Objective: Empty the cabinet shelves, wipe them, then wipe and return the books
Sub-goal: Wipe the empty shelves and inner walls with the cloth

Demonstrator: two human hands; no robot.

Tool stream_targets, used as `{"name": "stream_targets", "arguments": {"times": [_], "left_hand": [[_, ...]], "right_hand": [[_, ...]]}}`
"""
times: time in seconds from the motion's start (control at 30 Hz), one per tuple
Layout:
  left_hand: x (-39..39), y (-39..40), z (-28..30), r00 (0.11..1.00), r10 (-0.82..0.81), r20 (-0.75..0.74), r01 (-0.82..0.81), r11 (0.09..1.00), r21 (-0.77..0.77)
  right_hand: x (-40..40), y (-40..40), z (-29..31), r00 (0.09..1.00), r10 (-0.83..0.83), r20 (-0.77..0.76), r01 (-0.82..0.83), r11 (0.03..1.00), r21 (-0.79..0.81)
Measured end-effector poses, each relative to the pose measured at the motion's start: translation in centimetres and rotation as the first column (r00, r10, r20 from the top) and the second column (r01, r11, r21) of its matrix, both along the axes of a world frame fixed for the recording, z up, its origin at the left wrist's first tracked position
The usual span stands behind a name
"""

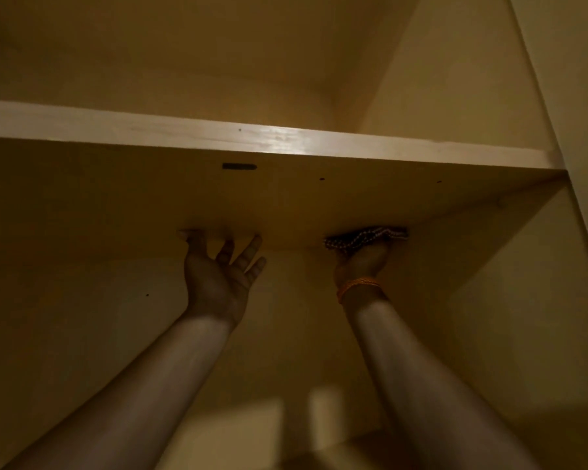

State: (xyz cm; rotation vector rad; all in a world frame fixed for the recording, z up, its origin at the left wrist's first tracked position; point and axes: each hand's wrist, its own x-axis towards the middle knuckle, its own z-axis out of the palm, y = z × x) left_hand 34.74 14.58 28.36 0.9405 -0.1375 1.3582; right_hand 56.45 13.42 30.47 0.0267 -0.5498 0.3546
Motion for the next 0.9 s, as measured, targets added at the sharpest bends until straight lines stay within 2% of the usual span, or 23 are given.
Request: {"name": "stream_targets", "arguments": {"times": [0.1, 0.3, 0.5, 0.63, 0.7, 0.9], "left_hand": [[-0.4, -0.1, -0.2, 1.000, 0.003, -0.025, -0.003, 1.000, 0.020], [-1.4, 0.2, -0.6, 0.997, 0.057, -0.052, -0.057, 0.998, 0.013], [-2.9, 0.3, -1.1, 0.982, 0.189, -0.020, -0.190, 0.979, -0.067], [-4.4, 0.2, -0.5, 0.976, 0.217, 0.034, -0.213, 0.973, -0.088], [-5.1, 0.1, -0.1, 0.978, 0.196, 0.072, -0.189, 0.978, -0.090], [-6.3, -1.6, 0.1, 0.985, 0.118, 0.126, -0.104, 0.988, -0.114]], "right_hand": [[-0.6, 1.4, 0.3, 0.998, 0.028, -0.055, -0.031, 0.997, -0.064], [-2.8, 4.2, 0.1, 0.976, 0.215, 0.014, -0.206, 0.950, -0.234], [-8.6, 4.1, -0.5, 0.901, 0.423, 0.096, -0.391, 0.888, -0.243], [-12.7, 1.7, -1.0, 0.830, 0.542, 0.129, -0.512, 0.834, -0.208], [-14.1, -0.5, -1.3, 0.830, 0.544, 0.119, -0.520, 0.834, -0.184], [-13.5, -8.6, -1.7, 0.914, 0.397, 0.082, -0.391, 0.917, -0.079]]}}
